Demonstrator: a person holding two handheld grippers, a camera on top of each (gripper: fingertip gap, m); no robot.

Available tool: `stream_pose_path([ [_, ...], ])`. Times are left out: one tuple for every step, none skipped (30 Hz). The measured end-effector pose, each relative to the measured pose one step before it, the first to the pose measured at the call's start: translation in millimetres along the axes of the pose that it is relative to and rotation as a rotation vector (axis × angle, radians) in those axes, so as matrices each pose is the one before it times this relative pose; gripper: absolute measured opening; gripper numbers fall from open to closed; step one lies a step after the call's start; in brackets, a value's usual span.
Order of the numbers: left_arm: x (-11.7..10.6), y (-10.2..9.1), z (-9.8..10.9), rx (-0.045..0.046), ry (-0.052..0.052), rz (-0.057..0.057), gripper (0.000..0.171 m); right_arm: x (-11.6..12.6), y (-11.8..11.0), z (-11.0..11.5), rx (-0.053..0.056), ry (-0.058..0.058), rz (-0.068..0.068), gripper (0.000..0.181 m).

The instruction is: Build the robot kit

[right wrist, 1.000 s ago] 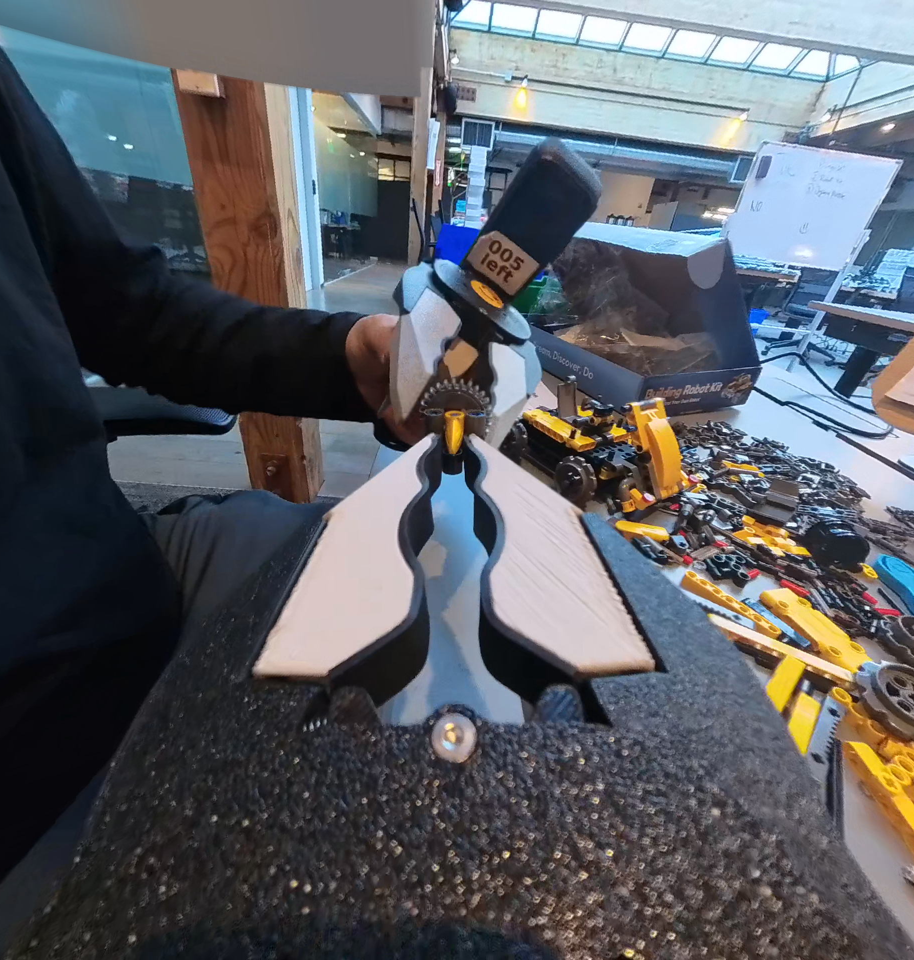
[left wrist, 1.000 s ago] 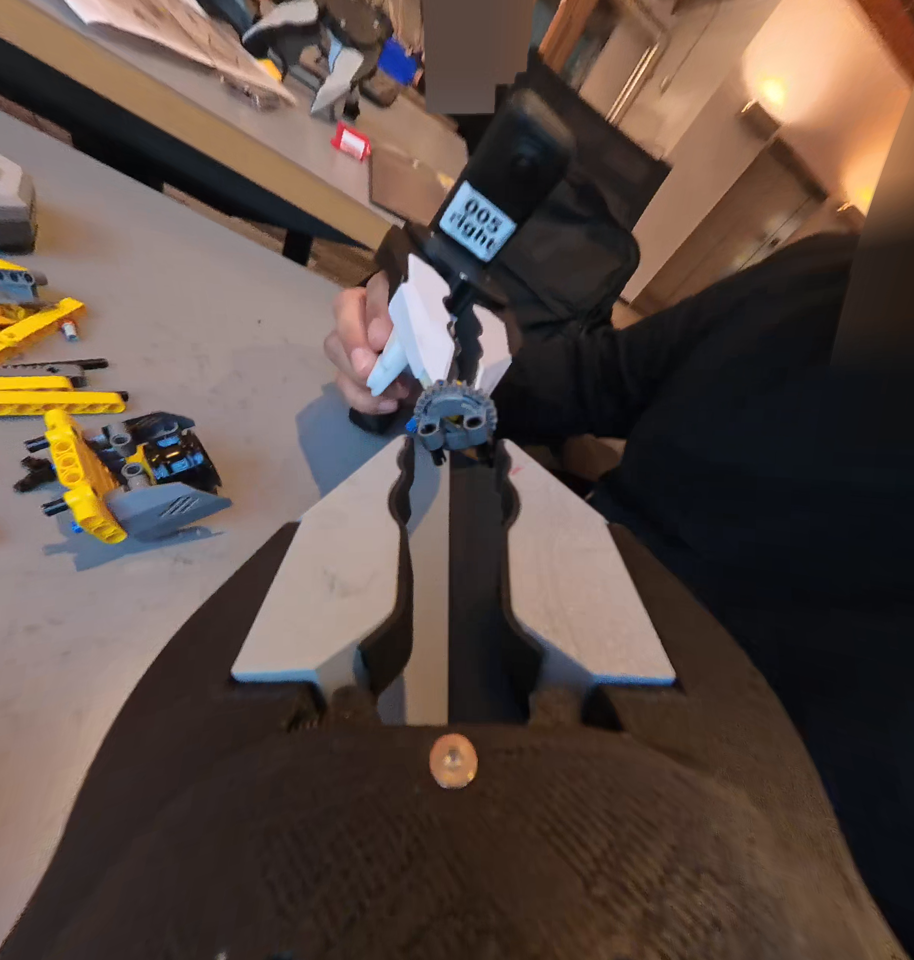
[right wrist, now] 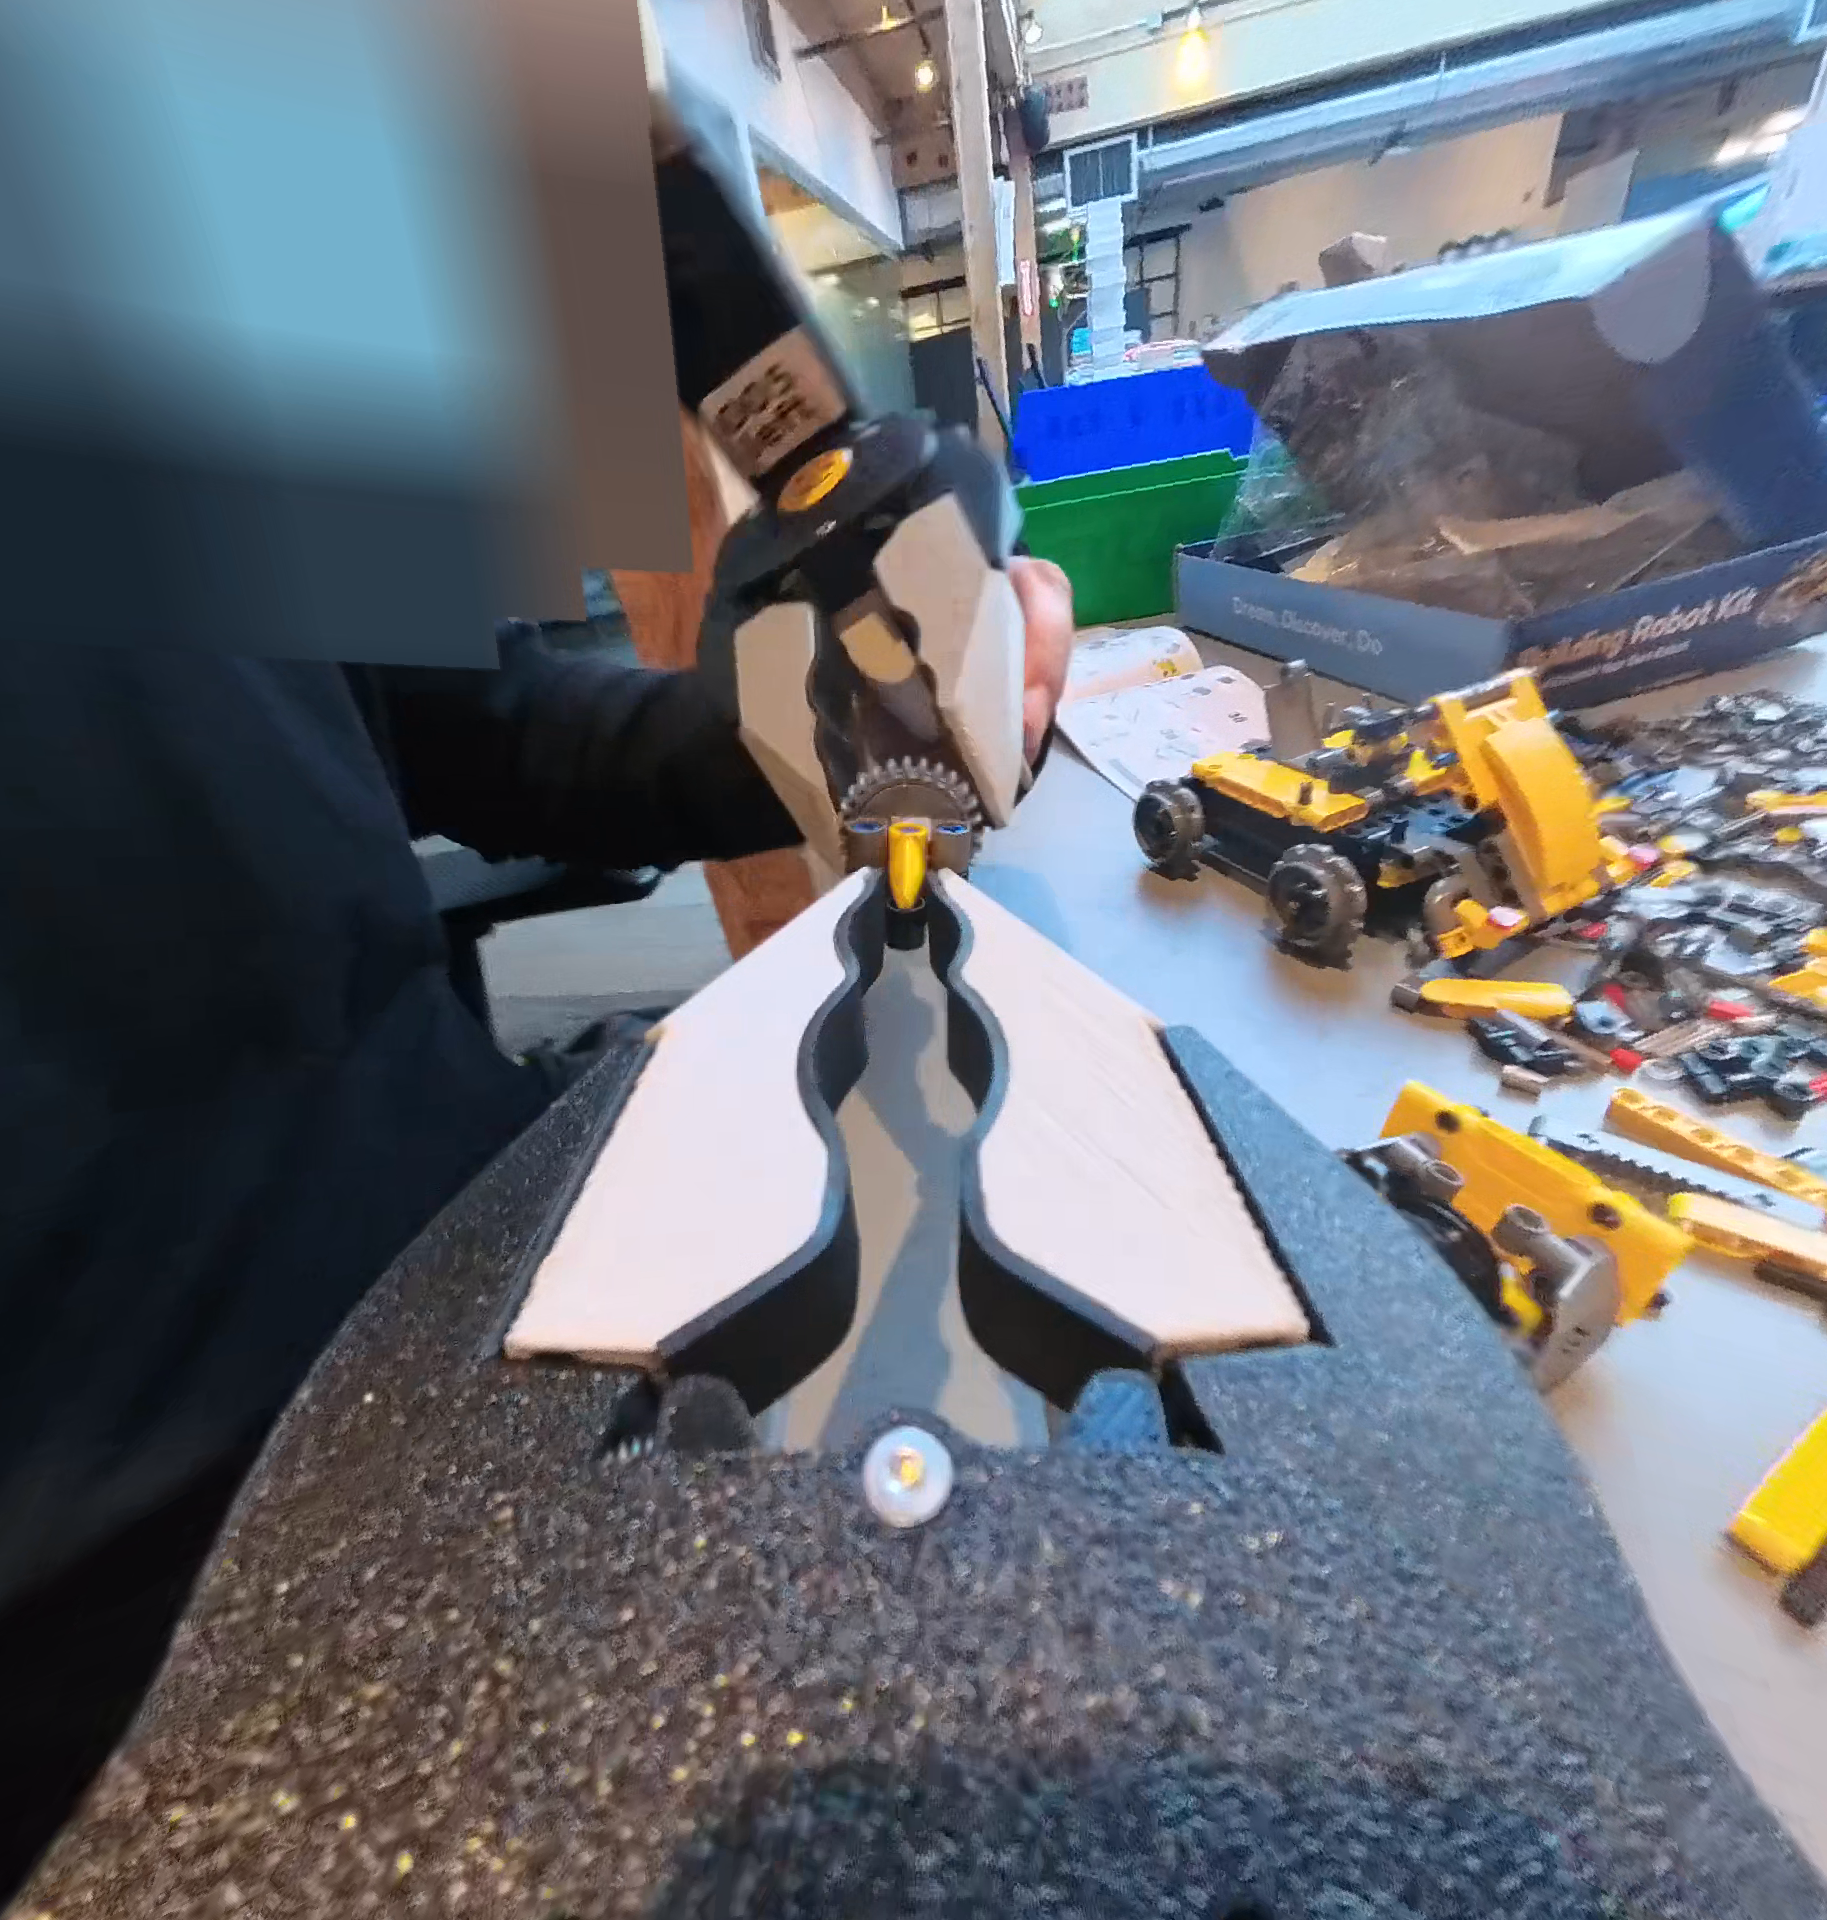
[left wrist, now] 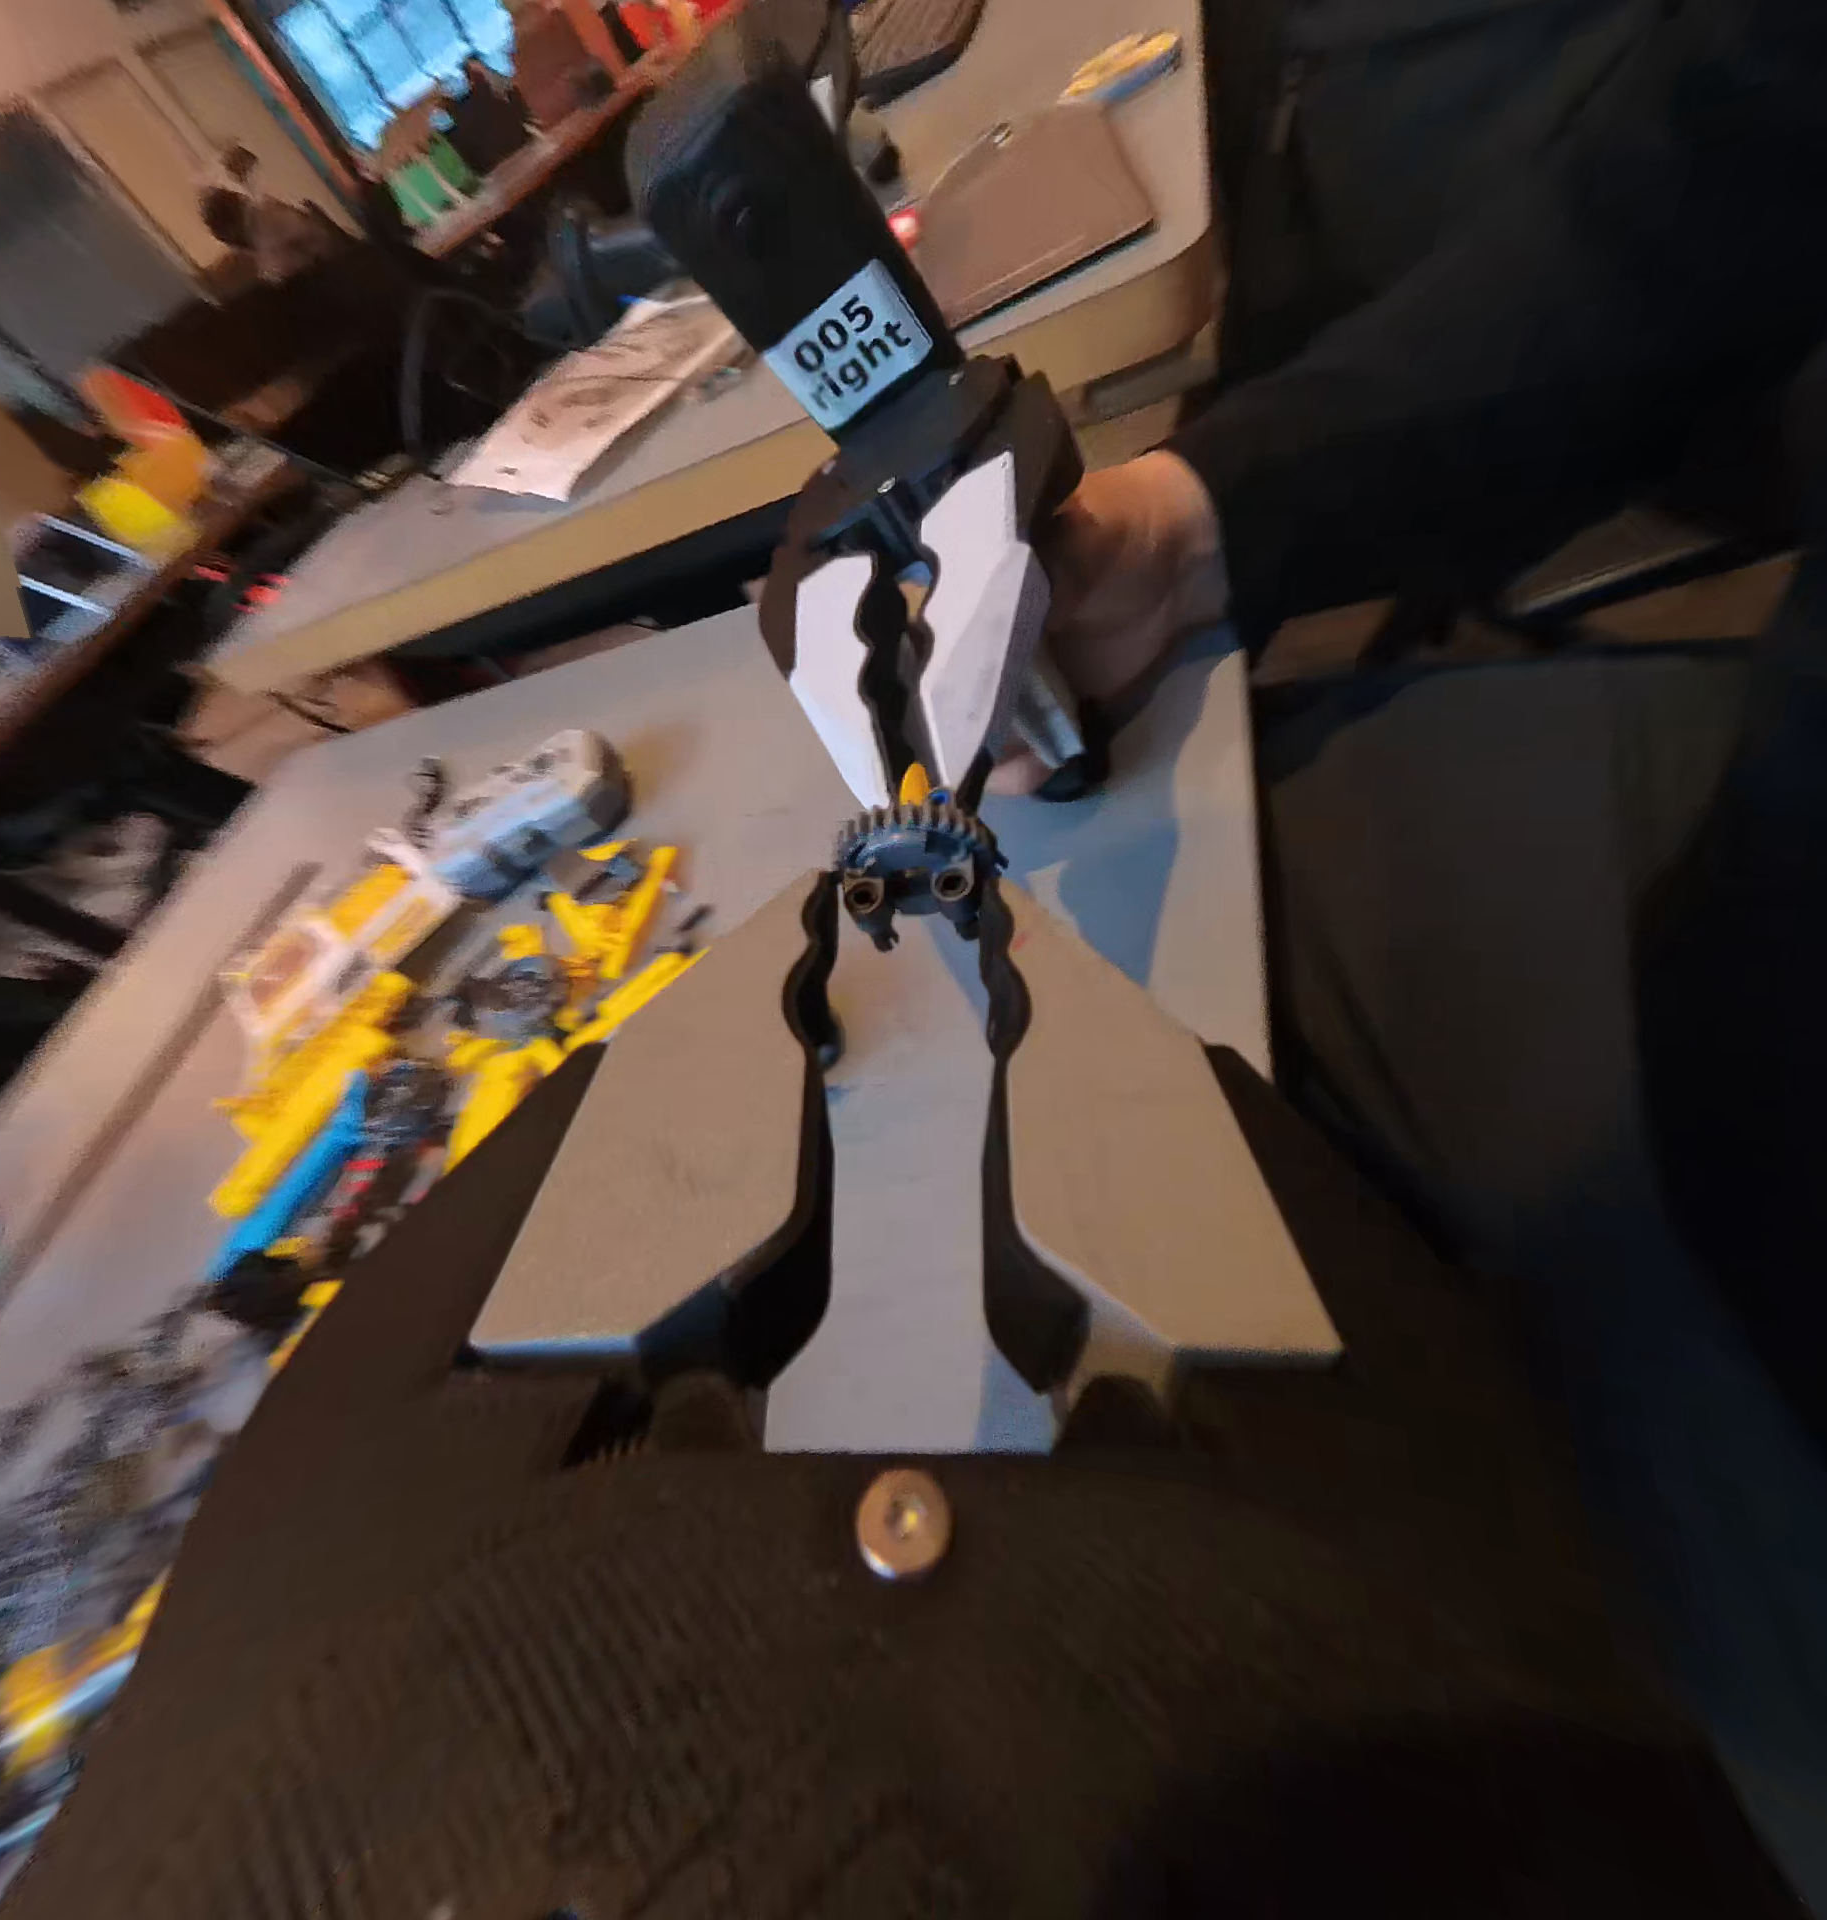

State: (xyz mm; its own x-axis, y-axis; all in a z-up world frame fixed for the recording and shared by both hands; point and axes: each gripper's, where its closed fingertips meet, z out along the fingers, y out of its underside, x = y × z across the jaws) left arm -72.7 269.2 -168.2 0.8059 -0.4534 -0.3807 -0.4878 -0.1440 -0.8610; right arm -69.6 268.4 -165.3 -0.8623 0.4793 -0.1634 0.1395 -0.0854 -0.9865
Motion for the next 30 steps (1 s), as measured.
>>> stream_pose_path([
  [1.93,0.28,-0.20,0.00985,0.0600,-0.0729,0.025,-0.49,0.91,0.40,-0.0097,0.0198,-0.0490,0.007],
  [2.10,0.35,-0.17,0.00751,0.0596,-0.0754,0.025,-0.80,0.62,0.37,-0.0072,0.0176,-0.0477,0.007],
  [2.15,-0.61,-0.43,0.01019,0.0495,-0.0575,0.025,-1.33,0.12,0.25,-0.0010,0.0104,-0.0350,0.007],
  [1.13,-1.02,0.03,0.01250,0.0246,-0.0259,0.025,-0.80,-0.47,-0.28,0.0040,0.0049,-0.0160,0.007],
  [-0.25,-0.04,0.47,0.00448,0.0003,0.0039,0.025,-0.14,-0.44,-0.54,0.0040,0.0018,-0.0023,0.007],
  [-0.06,0.16,0.62,-0.00323,-0.0066,0.0209,0.025,-0.08,-0.45,-0.65,0.0039,-0.0017,0.0009,0.007],
  [0.50,0.39,0.68,-0.00810,-0.0030,0.0227,0.025,0.09,-0.72,-1.30,0.0052,0.0004,-0.0007,0.010],
  [1.32,0.49,0.61,-0.00940,0.0073,0.0151,0.025,0.90,-0.88,-1.93,0.0056,0.0076,-0.0023,0.018],
  [0.43,0.56,0.61,-0.00651,0.0060,0.0084,0.025,1.45,-0.55,-2.53,0.0031,0.0114,-0.0035,0.024],
  [-0.16,0.89,0.69,-0.00218,0.0043,0.0068,0.025,1.66,-0.18,-2.72,-0.0003,0.0119,-0.0038,0.027],
  [-0.46,1.43,0.77,-0.00224,0.0030,0.0076,0.025,0.84,-0.17,-2.45,0.0003,0.0063,-0.0033,0.030],
  [-0.49,1.86,0.95,-0.00363,0.0007,0.0098,0.025,-0.19,-0.52,-1.51,0.0022,0.0002,-0.0015,0.030],
  [-0.98,1.46,1.09,-0.00035,-0.0042,0.0122,0.025,-0.61,-0.70,-0.35,0.0021,-0.0018,-0.0002,0.031],
  [-0.60,0.76,1.20,0.00528,-0.0047,0.0150,0.025,-0.94,-0.28,1.06,-0.0007,-0.0013,-0.0016,0.033],
  [-0.88,0.51,1.22,0.00690,-0.0095,0.0178,0.025,-0.93,0.77,2.39,-0.0074,0.0003,-0.0039,0.035],
  [-0.75,0.72,1.48,0.00463,-0.0115,0.0190,0.025,-0.95,2.08,3.26,-0.0156,0.0025,-0.0063,0.038],
  [0.24,1.13,1.63,0.00072,-0.0061,0.0131,0.025,-0.52,3.30,3.72,-0.0229,0.0061,-0.0098,0.039],
  [1.51,1.18,1.68,-0.00104,0.0033,0.0034,0.025,-0.17,3.50,3.45,-0.0247,0.0089,-0.0120,0.040],
  [1.49,0.88,1.47,-0.00109,0.0046,-0.0016,0.025,0.01,2.67,2.78,-0.0201,0.0085,-0.0115,0.039],
  [0.93,1.13,0.97,-0.00314,0.0007,0.0014,0.025,0.73,1.53,1.69,-0.0124,0.0118,-0.0115,0.036],
  [0.12,0.81,0.24,-0.00281,-0.0044,0.0037,0.025,1.61,0.65,0.46,-0.0044,0.0145,-0.0128,0.033],
  [-1.16,0.12,-0.33,-0.00079,-0.0107,-0.0002,0.025,0.95,-0.01,-0.17,0.0006,0.0067,-0.0069,0.032],
  [0.18,-0.41,-0.54,0.00078,-0.0003,-0.0041,0.025,-0.14,-0.15,-0.15,0.0020,-0.0017,-0.0001,0.032],
  [-0.11,-0.32,-0.39,0.00016,-0.0010,-0.0049,0.025,0.00,-0.26,-0.08,0.0020,-0.0004,-0.0001,0.032],
  [-0.75,-0.14,-0.25,0.00172,-0.0067,-0.0006,0.025,0.49,-0.16,-0.19,0.0026,0.0043,-0.0033,0.032],
  [-1.08,-0.15,-0.15,0.00311,-0.0113,0.0019,0.025,0.22,-0.26,-0.18,0.0031,0.0036,-0.0061,0.029],
  [-0.96,-0.10,0.08,0.00517,-0.0104,0.0002,0.025,-0.16,-0.07,-0.29,0.0018,0.0007,-0.0045,0.029],
  [-0.49,-0.37,-0.02,0.00899,-0.0065,-0.0048,0.025,0.26,0.12,-0.34,0.0007,0.0023,-0.0020,0.029],
  [-0.66,-0.49,0.23,0.01280,-0.0072,-0.0079,0.025,0.48,-0.01,-0.50,0.0020,0.0021,-0.0011,0.029],
  [0.74,0.08,0.80,0.01249,0.0022,-0.0087,0.025,-0.28,0.12,-0.45,0.0010,-0.0043,-0.0007,0.028],
])
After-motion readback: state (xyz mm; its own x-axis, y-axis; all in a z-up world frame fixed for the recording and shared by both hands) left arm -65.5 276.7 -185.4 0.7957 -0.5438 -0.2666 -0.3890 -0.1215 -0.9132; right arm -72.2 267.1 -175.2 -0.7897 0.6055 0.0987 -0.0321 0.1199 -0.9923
